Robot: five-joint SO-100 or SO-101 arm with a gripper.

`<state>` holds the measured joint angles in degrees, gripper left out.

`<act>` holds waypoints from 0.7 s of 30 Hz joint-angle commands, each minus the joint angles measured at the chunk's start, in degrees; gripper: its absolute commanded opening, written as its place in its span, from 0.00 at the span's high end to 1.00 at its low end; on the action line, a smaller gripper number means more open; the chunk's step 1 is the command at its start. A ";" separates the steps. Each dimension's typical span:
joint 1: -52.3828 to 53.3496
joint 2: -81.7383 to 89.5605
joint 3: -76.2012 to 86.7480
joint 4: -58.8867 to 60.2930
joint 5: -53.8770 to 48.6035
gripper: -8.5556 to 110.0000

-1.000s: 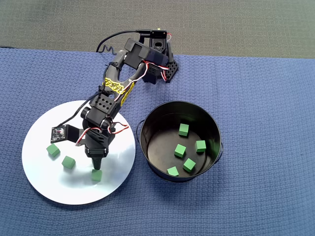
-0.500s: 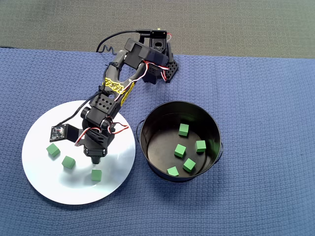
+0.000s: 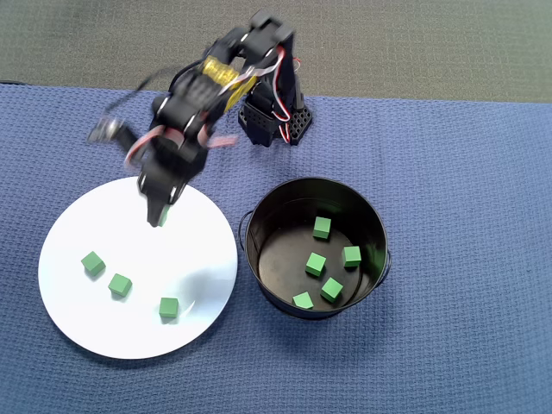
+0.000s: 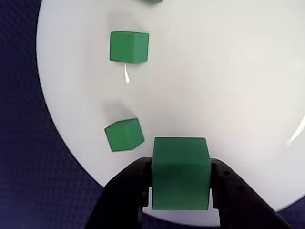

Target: Pick up the green cubes from the white plate and place them in the black recipient

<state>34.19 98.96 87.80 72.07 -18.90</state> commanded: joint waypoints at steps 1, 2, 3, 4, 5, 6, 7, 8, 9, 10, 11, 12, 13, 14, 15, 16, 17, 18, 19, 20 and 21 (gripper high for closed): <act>-5.54 17.84 5.89 5.98 2.81 0.93; -8.09 19.60 6.86 6.94 3.43 0.93; -10.72 21.09 7.91 6.86 5.01 0.93; -13.62 22.32 9.05 5.45 7.12 0.93; -16.35 23.12 10.46 3.25 9.14 0.93; -19.42 23.64 11.78 1.23 10.99 0.93; -22.68 23.91 13.10 -0.62 12.30 0.93; -25.49 23.73 14.06 -2.55 13.97 0.93; -28.30 23.03 14.77 -4.57 15.47 0.93; -31.11 21.88 15.12 -6.33 16.70 0.93; -34.10 20.39 15.38 -7.73 17.84 0.93; -36.91 19.07 16.26 -9.32 19.16 0.93; -39.90 18.28 17.31 -10.90 20.13 0.93; -42.54 17.75 18.37 -12.39 21.09 0.93; -45.00 17.23 18.72 -13.10 21.71 0.92; -47.72 16.79 18.63 -13.01 21.18 0.81; -50.10 16.35 18.19 -12.04 20.04 0.67; -51.86 16.35 17.49 -10.81 19.34 0.63; -52.47 16.52 16.79 -9.93 19.07 0.61; -52.29 17.05 16.08 -9.40 19.07 0.61; -51.50 17.75 15.47 -9.23 18.90 0.61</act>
<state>-15.82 115.40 106.26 62.31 0.53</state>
